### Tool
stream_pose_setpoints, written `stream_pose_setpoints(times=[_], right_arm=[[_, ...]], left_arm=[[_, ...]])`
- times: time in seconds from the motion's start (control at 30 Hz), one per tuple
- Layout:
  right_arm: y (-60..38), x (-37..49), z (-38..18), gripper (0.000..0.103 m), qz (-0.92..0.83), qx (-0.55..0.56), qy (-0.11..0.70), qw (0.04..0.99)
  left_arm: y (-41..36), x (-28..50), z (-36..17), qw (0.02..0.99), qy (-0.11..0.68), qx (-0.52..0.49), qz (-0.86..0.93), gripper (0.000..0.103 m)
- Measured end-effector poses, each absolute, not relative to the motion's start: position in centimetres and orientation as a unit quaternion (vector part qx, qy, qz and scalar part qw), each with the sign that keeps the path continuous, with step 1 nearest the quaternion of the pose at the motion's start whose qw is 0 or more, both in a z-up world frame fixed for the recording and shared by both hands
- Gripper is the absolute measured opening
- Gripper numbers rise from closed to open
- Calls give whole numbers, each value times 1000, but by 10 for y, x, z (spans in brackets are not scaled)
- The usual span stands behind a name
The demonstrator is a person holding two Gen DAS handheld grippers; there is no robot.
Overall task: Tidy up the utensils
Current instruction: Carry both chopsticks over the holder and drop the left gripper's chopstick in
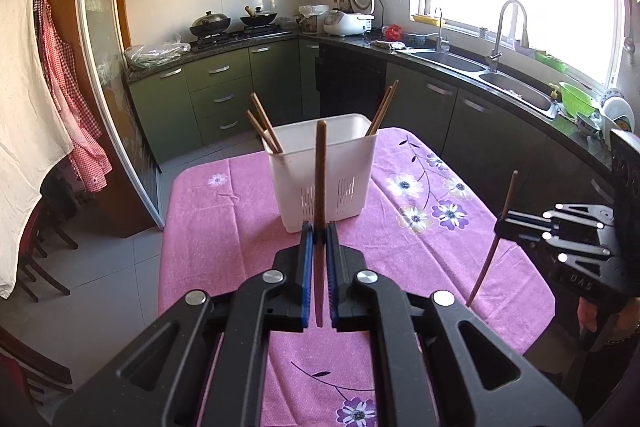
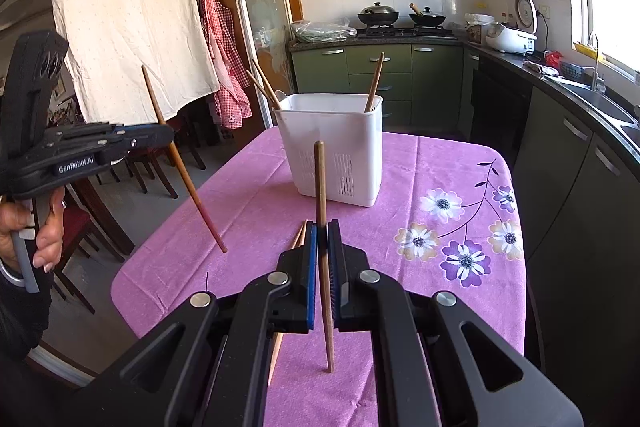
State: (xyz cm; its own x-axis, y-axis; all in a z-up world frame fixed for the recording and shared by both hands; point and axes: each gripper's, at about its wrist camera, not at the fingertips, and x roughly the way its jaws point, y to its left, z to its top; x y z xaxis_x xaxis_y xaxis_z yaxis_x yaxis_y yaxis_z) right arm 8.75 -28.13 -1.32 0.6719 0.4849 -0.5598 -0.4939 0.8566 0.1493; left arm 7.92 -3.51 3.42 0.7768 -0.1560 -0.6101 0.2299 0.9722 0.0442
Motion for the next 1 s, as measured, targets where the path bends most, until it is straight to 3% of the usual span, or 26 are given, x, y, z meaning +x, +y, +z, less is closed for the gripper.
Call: stream_pose_setpoints(times=[0.5, 1.0], right_arm=[[-297, 84, -15, 6, 278, 15, 297, 913], [-299, 85, -16, 6, 284, 20, 298, 911]], left_arm=[[-71, 172, 144, 974, 210, 48, -74, 6], [-71, 227, 84, 958, 277, 69, -37, 9]])
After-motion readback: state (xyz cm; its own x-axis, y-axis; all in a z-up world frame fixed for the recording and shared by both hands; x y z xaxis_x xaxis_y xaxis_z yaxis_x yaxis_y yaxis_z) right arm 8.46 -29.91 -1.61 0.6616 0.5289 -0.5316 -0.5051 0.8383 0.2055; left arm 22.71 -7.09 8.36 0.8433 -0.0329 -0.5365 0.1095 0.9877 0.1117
